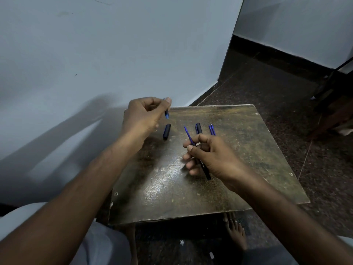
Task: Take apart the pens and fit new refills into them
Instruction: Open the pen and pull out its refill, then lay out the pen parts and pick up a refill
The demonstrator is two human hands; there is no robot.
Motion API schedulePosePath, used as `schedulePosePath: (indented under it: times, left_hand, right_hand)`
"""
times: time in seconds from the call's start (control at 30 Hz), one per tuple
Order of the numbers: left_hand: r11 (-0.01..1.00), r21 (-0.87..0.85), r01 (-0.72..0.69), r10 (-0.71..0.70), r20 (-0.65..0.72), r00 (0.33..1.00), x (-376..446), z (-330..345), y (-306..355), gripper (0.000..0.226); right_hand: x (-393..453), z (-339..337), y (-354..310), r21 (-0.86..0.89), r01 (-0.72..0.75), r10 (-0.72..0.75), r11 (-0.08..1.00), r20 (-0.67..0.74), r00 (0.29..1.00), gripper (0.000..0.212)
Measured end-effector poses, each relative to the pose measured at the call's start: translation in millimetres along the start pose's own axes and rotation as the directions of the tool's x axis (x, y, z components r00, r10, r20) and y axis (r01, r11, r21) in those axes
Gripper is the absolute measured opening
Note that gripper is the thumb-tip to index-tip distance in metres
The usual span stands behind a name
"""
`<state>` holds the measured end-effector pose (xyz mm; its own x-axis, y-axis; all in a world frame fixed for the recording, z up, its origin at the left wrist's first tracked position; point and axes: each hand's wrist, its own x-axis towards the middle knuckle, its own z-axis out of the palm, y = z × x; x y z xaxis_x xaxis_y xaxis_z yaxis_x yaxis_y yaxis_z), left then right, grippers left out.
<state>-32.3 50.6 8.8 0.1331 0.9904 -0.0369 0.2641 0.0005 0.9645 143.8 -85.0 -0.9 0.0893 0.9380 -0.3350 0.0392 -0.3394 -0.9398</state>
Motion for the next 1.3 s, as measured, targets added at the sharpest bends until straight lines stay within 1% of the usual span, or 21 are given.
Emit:
schedulePosePath:
  times: [0.07, 0.17, 0.23, 0.3, 0.4, 0.5, 0.57, 0.73, 0.8, 0.9, 0.97, 1.0, 1.07, 1.17, 1.23, 1.3]
  left_hand:
    - [0.980, 0.198, -0.009, 0.001, 0.043, 0.999, 5, -12, -7, 0.031]
    - [0.873, 0.486, -0.021, -0.044, 0.122, 0.992, 9, -23, -17, 0.034]
    - [0.794, 0.607, -0.014, -0.088, 0.138, 0.987, 12, -26, -22, 0.037]
    - [0.756, 0.655, 0.011, -0.142, 0.148, 0.979, 13, -26, -25, 0.035]
    - [0.749, 0.661, 0.053, -0.220, 0.173, 0.960, 10, -18, -26, 0.033]
    - [0.734, 0.678, 0.046, -0.228, 0.183, 0.956, 6, -13, -23, 0.034]
    - [0.721, 0.692, 0.034, -0.235, 0.198, 0.952, 3, -12, -19, 0.034]
    - [0.677, 0.736, -0.005, -0.235, 0.222, 0.946, -5, -7, -17, 0.039]
    - [0.670, 0.742, -0.033, -0.213, 0.234, 0.949, -8, -3, -19, 0.041]
    - [0.669, 0.740, -0.069, -0.177, 0.249, 0.952, -7, -1, -22, 0.048]
    - [0.682, 0.729, -0.055, -0.178, 0.239, 0.954, -4, -3, -25, 0.055]
    - [0.705, 0.708, -0.037, -0.178, 0.228, 0.957, -2, -5, -26, 0.056]
    - [0.772, 0.635, -0.034, -0.123, 0.202, 0.972, 1, -9, -27, 0.053]
    - [0.843, 0.519, -0.143, 0.051, 0.187, 0.981, -2, -10, -21, 0.042]
    - [0.885, 0.419, -0.204, 0.103, 0.251, 0.962, -10, -4, -11, 0.033]
    - [0.876, 0.390, -0.284, 0.161, 0.318, 0.934, -20, 5, -2, 0.029]
  right_hand:
    - [0, -1, -1, 0.000, -0.005, 0.005, 1.000, -0.017, 1.000, 0.012]
    - [0, -3, -2, -0.002, 0.000, 0.000, 1.000, -0.025, 1.000, 0.011]
    - [-1, -2, -2, 0.003, 0.000, 0.000, 1.000, -0.020, 1.000, 0.010]
    - [-1, 0, -2, 0.016, -0.010, 0.010, 1.000, -0.016, 1.000, 0.011]
    - [1, 1, -1, 0.034, -0.027, 0.028, 0.999, -0.011, 1.000, 0.014]
    - [3, 0, -1, 0.014, -0.029, 0.030, 0.999, -0.014, 0.999, 0.021]
    - [4, 0, -1, 0.014, -0.035, 0.035, 0.999, -0.018, 0.999, 0.021]
    - [3, -2, -2, 0.032, -0.041, 0.041, 0.999, -0.022, 0.999, 0.014]
    - [3, -2, -2, 0.026, -0.036, 0.036, 0.999, -0.022, 0.999, 0.013]
    - [3, 0, -2, 0.015, -0.036, 0.036, 0.999, -0.032, 0.999, 0.019]
    - [4, 0, -3, 0.047, -0.057, 0.059, 0.997, -0.040, 0.997, 0.026]
    - [4, 0, -4, 0.077, -0.071, 0.074, 0.995, -0.037, 0.997, 0.028]
    - [5, 1, -6, 0.146, -0.086, 0.092, 0.986, -0.031, 0.995, 0.029]
    - [5, 2, -9, 0.283, -0.078, 0.098, 0.956, -0.058, 0.993, 0.026]
    - [6, 1, -11, 0.402, -0.075, 0.116, 0.912, -0.079, 0.990, 0.024]
    - [8, 1, -13, 0.486, -0.066, 0.130, 0.872, -0.099, 0.987, 0.022]
